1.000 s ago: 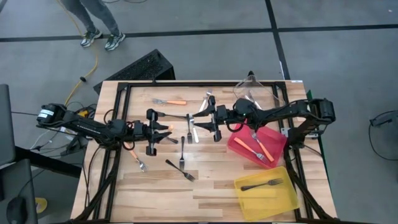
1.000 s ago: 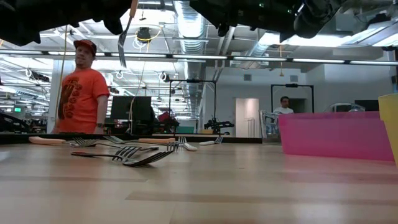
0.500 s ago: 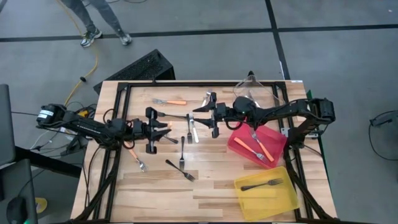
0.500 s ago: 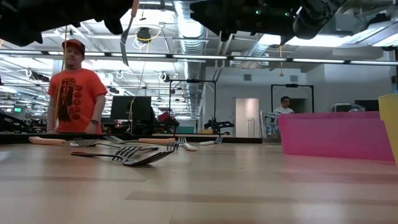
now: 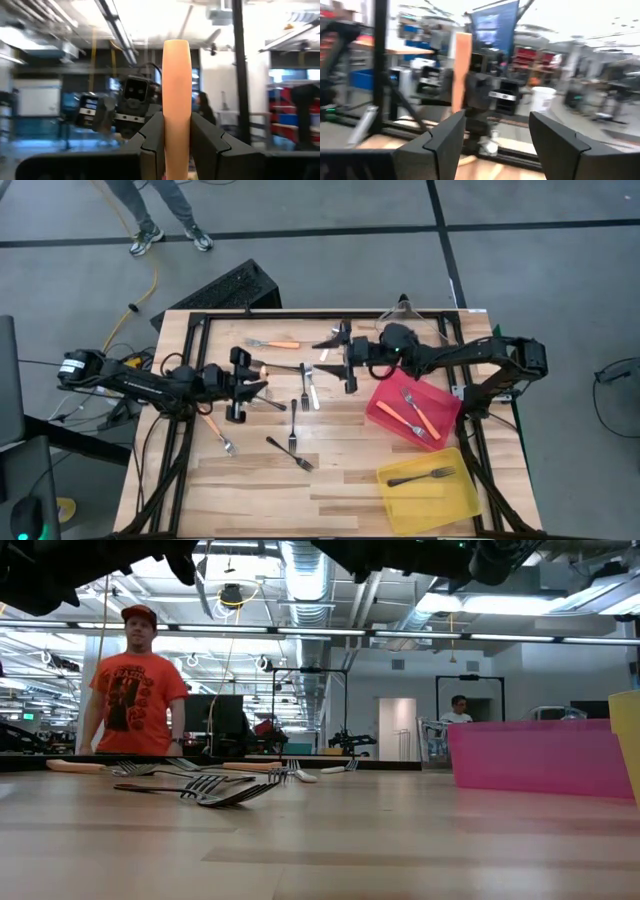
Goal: Sort silverware by color (type)
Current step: Put the orange fork into the red bin
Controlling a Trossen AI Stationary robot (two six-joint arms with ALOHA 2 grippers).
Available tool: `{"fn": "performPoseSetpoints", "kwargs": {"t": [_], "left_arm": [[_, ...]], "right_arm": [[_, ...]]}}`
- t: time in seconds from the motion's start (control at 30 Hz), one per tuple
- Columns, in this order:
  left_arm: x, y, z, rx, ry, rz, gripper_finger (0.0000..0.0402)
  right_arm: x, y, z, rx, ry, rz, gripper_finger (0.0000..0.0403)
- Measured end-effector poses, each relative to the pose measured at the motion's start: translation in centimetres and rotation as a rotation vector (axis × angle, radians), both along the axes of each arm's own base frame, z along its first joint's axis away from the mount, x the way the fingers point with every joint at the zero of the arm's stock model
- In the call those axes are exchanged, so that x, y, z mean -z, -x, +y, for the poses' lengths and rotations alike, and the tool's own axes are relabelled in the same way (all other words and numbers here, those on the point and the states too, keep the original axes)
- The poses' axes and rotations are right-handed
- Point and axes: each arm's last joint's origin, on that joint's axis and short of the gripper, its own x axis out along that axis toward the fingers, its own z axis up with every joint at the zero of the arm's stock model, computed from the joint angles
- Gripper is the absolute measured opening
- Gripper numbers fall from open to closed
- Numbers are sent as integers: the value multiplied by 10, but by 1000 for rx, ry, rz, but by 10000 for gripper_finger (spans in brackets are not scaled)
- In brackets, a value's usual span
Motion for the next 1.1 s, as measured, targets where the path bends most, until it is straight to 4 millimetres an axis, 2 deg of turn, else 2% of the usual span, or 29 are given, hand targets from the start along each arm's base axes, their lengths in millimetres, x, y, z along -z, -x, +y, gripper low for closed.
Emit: {"fn": "performPoseSetpoints", "kwargs": {"t": [0.1, 0.27, 0.4, 0.63, 0.77, 1.1], "left_arm": [[2, -1, 0, 76, -1, 16, 55], [2, -1, -1, 117, -20, 22, 55], [3, -2, 0, 95, -8, 29, 55], [6, -3, 2, 35, 10, 66, 55], [14, -6, 4, -33, 28, 155, 55], [16, -8, 4, -45, 9, 165, 55]], "right_arm": [[6, -3, 8, -73, -1, 37, 245], [6, -4, 16, -91, 26, 38, 245], [6, -4, 15, -74, 27, 34, 245], [12, -10, 13, 112, -30, 51, 245], [9, -9, 18, 117, -31, 23, 245], [2, -9, 24, 94, -68, -47, 245]]}}
